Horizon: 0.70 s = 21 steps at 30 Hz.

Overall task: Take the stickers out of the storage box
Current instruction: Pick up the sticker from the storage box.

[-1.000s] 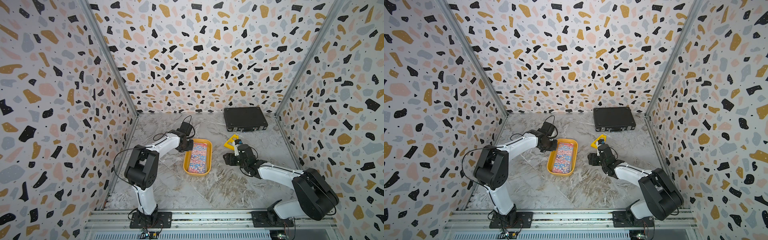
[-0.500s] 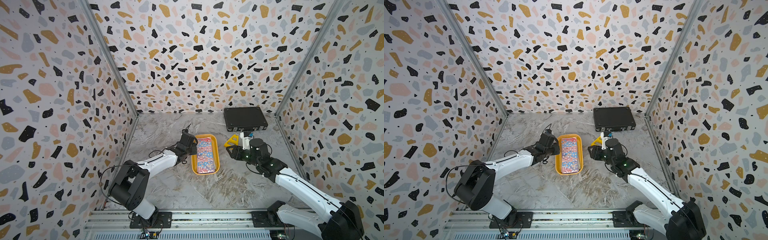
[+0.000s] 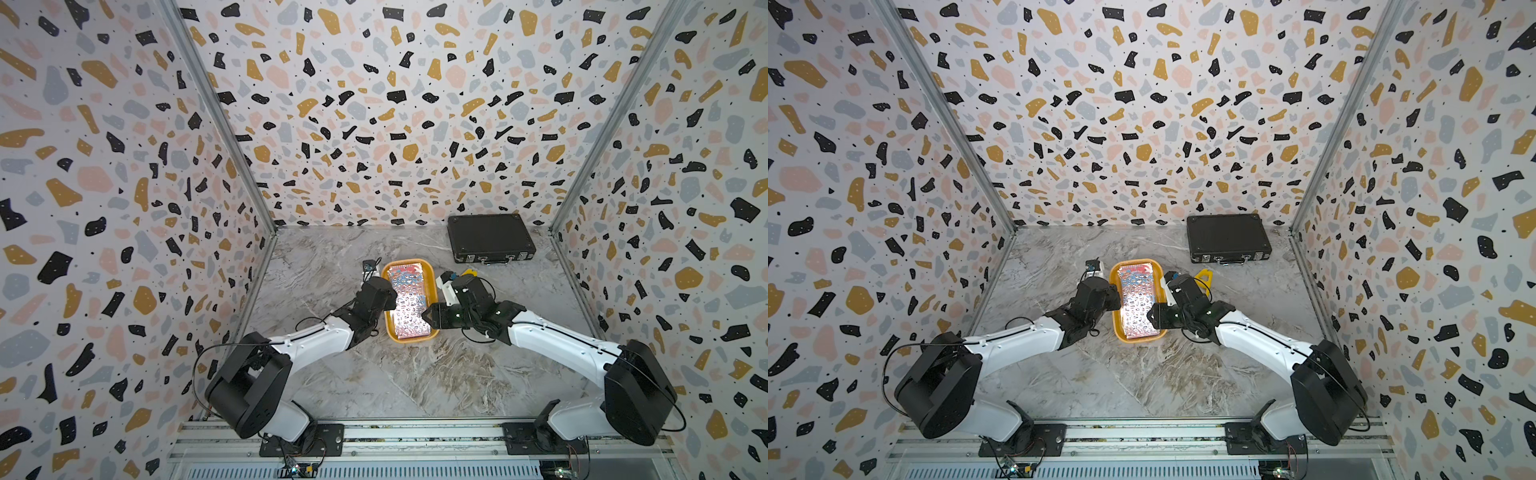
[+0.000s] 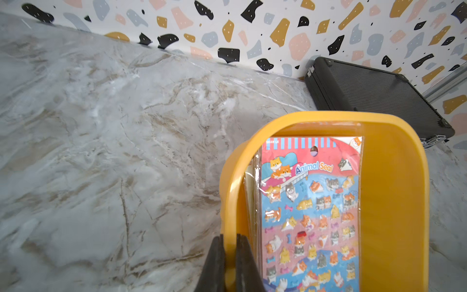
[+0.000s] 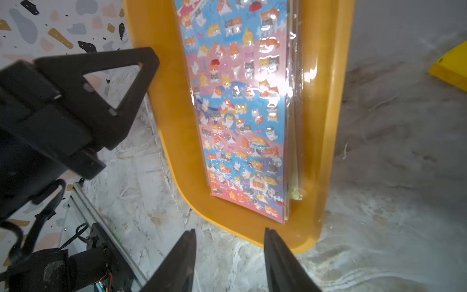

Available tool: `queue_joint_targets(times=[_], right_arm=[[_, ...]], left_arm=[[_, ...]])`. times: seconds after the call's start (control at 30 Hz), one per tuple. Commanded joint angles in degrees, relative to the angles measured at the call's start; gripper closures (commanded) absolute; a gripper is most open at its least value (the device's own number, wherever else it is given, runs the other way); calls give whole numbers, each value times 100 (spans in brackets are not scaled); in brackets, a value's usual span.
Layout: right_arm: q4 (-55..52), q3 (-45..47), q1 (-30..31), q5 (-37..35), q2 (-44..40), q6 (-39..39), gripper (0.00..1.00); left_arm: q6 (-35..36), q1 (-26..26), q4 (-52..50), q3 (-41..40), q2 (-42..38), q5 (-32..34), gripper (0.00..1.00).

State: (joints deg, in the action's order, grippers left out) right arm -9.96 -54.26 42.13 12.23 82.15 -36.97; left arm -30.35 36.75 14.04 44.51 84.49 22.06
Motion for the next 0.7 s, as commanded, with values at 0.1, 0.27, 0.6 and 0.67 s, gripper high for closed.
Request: queue_joint_targets(times=[0.1, 0.27, 0.6, 0.67], right_arm=[[-525, -670, -3, -579, 514, 384, 47], [-392, -806, -3, -856, 792, 471, 42], [-342, -1189, -3, -935, 1414, 514, 41], [-355, -1257, -3, -929, 1520, 528, 41]], left_arm=[[343, 151, 550, -93, -182, 435, 100], [407, 190, 629, -169, -250, 489, 100], [477, 240, 735, -206, -284, 509, 100], [487, 246, 751, -210, -287, 496, 100]])
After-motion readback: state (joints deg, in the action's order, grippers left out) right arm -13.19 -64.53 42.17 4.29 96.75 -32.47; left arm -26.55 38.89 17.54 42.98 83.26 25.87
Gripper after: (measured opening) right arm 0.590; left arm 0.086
